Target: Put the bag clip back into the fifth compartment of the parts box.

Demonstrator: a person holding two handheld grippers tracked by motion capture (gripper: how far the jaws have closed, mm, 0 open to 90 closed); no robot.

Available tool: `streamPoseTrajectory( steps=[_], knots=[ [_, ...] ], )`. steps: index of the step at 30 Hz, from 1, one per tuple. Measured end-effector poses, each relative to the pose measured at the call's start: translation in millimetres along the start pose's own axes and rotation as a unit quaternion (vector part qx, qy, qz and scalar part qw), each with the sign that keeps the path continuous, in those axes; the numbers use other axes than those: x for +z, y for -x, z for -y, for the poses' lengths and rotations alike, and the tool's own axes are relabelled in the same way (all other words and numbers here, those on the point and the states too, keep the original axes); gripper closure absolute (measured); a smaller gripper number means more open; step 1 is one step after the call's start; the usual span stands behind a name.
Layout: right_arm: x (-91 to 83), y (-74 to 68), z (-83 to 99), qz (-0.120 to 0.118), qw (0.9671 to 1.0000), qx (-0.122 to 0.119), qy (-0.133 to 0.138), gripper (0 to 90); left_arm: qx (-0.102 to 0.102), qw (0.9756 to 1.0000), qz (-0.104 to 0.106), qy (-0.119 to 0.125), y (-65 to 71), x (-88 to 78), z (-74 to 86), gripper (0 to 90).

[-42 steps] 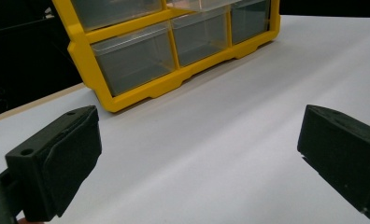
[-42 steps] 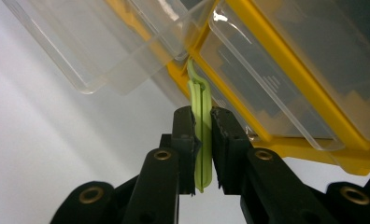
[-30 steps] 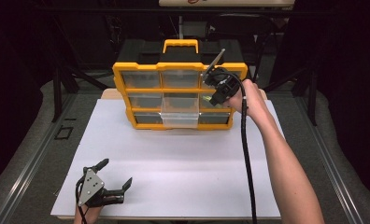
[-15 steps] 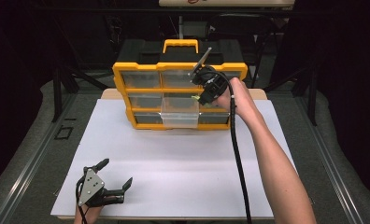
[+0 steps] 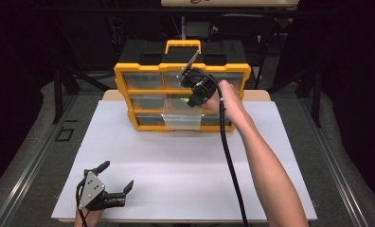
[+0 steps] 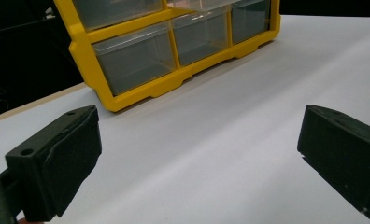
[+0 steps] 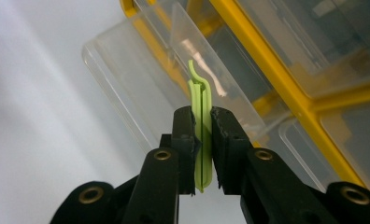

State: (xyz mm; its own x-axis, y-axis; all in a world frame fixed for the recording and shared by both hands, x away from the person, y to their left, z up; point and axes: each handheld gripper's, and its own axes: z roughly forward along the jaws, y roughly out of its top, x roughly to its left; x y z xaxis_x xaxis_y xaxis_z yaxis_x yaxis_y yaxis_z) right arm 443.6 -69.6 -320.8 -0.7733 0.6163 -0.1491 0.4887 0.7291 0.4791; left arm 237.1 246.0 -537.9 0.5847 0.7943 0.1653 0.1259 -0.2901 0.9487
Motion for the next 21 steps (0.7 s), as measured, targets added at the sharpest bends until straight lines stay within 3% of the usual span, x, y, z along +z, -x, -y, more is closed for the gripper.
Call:
streamPoseTrajectory(
  steps=[12,21],
  knots=[
    [16.0,-10.9,-9.7,-0.005,1.0000,-0.004,0.003,80.1,0.001,1.0000,0.001,0.002,0.3,0.0,-0.4,0.0],
    [30.3,-9.5,-7.9,-0.006,0.9999,-0.001,-0.008,79.9,-0.001,1.0000,0.000,0.002,-0.3,-1.0,0.0,0.0]
  ],
)
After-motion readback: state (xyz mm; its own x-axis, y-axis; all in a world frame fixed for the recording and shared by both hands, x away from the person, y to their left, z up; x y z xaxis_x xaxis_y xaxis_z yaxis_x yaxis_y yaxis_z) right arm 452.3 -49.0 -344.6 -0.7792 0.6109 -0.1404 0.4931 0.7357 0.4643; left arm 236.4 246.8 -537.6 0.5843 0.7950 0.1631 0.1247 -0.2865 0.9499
